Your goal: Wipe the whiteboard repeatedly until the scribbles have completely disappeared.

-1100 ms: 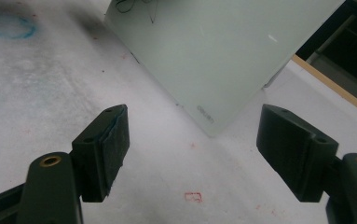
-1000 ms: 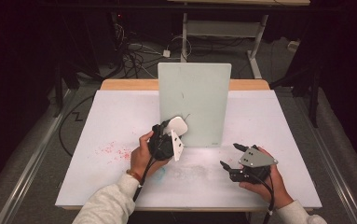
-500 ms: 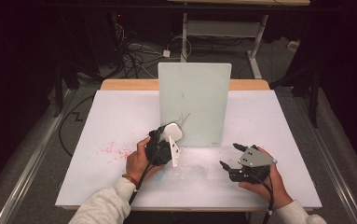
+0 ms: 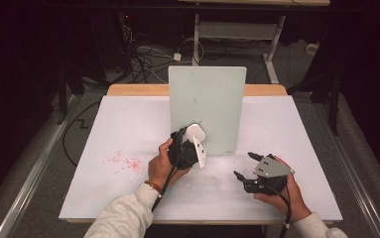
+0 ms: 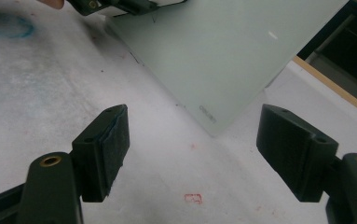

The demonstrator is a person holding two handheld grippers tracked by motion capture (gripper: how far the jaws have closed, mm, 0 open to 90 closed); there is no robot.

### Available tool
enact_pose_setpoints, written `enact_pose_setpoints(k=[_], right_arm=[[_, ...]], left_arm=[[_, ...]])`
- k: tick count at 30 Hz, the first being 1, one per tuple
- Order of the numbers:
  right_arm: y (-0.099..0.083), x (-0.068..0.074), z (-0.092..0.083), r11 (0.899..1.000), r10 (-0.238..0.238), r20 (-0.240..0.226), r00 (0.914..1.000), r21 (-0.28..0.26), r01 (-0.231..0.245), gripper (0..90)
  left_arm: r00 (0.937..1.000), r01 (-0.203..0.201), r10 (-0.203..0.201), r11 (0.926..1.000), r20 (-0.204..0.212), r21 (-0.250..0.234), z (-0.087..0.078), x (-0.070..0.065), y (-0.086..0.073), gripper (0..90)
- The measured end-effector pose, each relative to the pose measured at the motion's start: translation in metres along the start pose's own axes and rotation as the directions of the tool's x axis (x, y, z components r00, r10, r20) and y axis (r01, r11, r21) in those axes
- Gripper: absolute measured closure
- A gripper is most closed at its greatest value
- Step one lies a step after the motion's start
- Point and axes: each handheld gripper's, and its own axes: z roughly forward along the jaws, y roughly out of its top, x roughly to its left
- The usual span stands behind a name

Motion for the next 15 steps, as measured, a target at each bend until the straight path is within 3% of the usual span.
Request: enact_pose_setpoints(k=[7,11,14,15], right_arm=[[0.000,-0.001,-0.001,1.000,0.001,0.001,1.0000,-0.002,-0.001,26.3],[-0.001,-0.002,-0.001,1.000,0.009,0.003,1.0000,-0.003,-0.009,26.3],[-0.001,-0.002,-0.002,1.000,0.009,0.006,0.9999,-0.003,-0.009,26.3],[-0.001,-0.002,-0.002,1.000,0.009,0.006,0.9999,-0.003,-0.009,26.3]], left_arm=[[0.9984,0.055,-0.055,0.9975,-0.014,-0.044,0.000,0.024,0.032,28.5],[0.9949,0.086,-0.089,0.9939,-0.048,-0.069,-0.004,0.048,0.047,28.6],[0.9879,0.132,-0.139,0.9873,-0.070,-0.088,-0.008,0.072,0.054,28.6],[0.9879,0.132,-0.139,0.9873,-0.070,-0.088,-0.008,0.072,0.054,28.6]])
